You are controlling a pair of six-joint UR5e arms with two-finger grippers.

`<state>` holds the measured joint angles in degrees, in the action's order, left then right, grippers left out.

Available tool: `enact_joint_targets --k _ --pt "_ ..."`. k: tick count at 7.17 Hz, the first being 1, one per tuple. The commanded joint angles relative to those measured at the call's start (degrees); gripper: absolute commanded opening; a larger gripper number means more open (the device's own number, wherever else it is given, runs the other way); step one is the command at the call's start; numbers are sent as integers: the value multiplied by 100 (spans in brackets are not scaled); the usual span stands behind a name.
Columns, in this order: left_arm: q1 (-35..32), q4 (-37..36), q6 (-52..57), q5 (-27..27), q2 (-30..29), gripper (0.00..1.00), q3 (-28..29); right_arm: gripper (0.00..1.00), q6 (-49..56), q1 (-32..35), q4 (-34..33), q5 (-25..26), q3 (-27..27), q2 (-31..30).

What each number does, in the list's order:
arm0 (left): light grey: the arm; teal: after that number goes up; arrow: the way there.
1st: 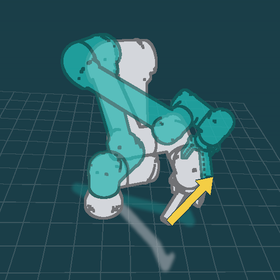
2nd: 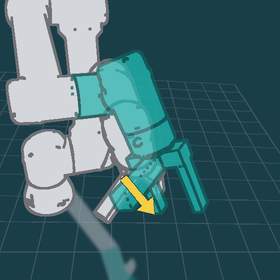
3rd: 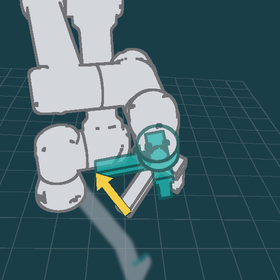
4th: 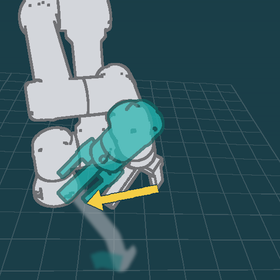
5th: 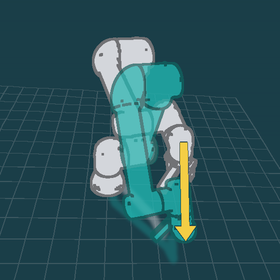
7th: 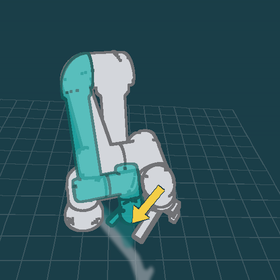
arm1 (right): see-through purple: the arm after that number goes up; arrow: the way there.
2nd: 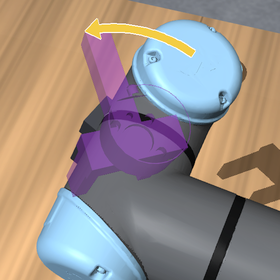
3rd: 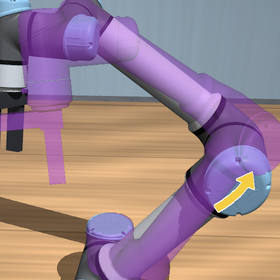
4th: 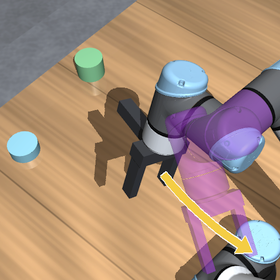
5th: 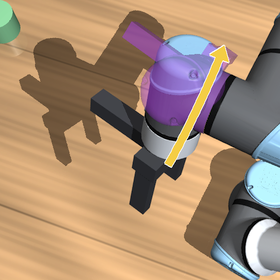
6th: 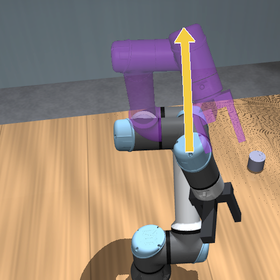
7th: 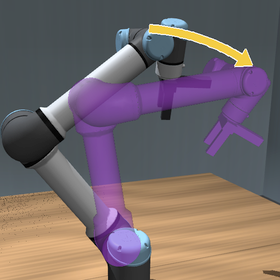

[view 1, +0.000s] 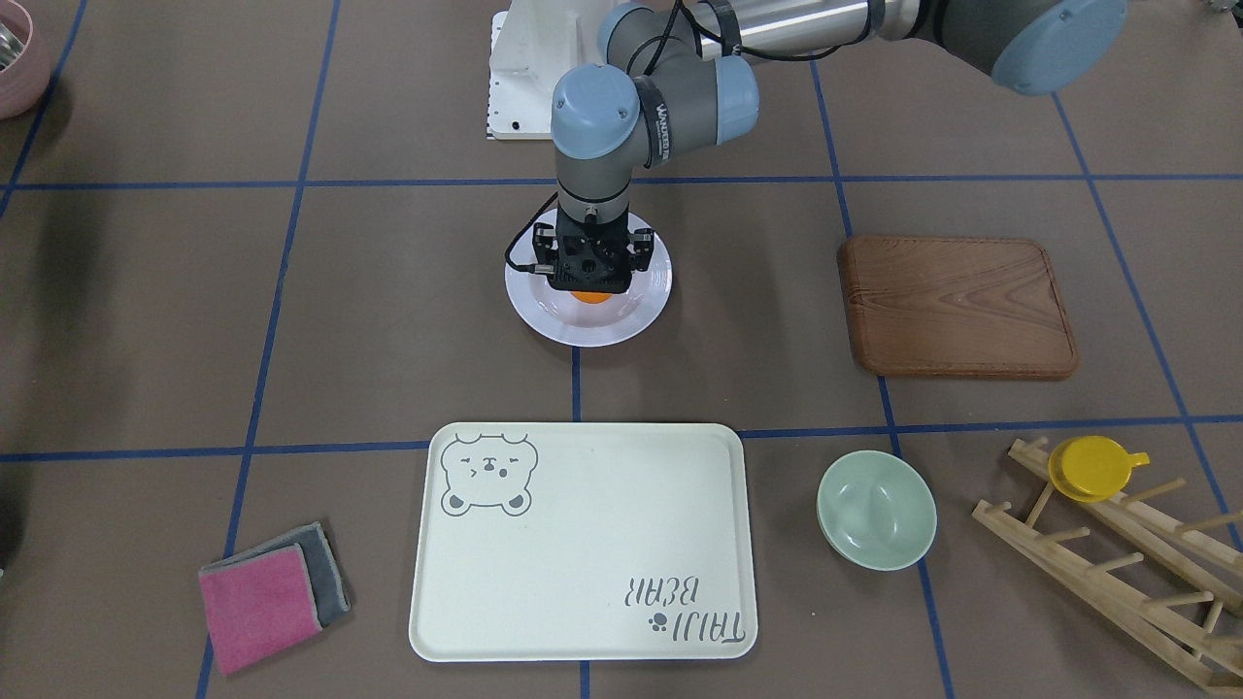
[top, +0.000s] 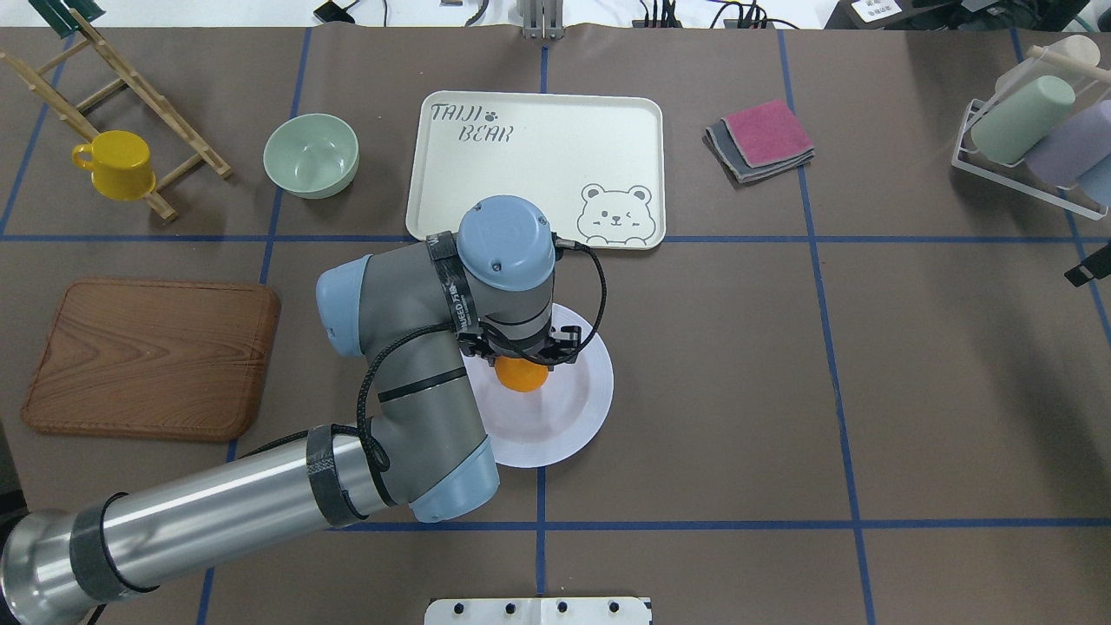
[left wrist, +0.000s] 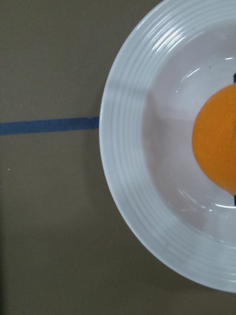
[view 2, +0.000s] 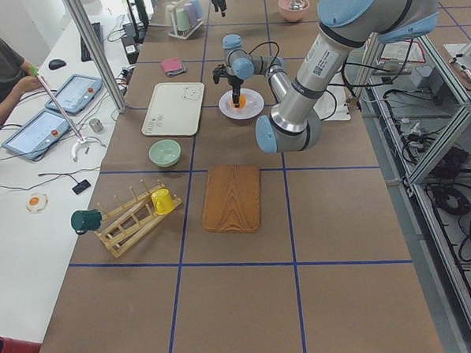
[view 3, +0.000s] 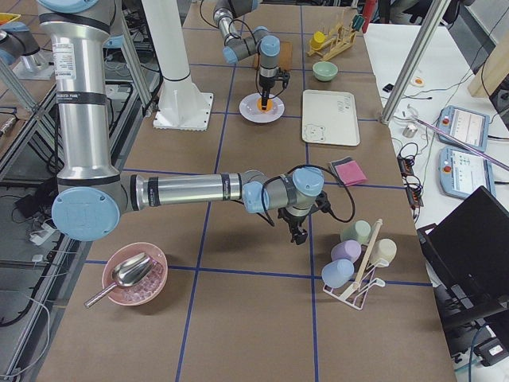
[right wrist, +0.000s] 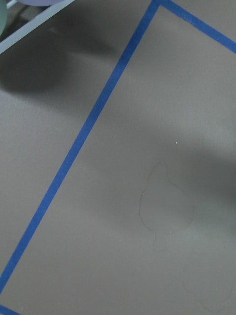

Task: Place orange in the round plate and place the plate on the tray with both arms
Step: 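Lower the orange onto the plate and open the left gripper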

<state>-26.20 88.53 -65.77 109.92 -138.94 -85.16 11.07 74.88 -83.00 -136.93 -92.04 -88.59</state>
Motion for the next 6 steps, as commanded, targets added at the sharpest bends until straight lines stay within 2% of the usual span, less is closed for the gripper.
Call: enact_joint_targets --k 1,2,3,4,5,6 --pt "35 24 38 -15 24 34 8 100 -9 0 -6 0 2 0" --pt "44 33 38 -23 24 61 25 100 9 -9 3 0 2 0" --pt "44 33 29 -23 16 100 8 100 18 -61 12 9 -42 9" --pt "36 24 38 -23 16 100 -105 100 0 -79 12 -26 -94 9" --pt "-51 -37 38 -23 59 100 -463 100 -17 -105 151 -340 -121 18" --pt "-244 -46 90 29 573 100 -1093 100 -418 -280 692 -473 -130 18"
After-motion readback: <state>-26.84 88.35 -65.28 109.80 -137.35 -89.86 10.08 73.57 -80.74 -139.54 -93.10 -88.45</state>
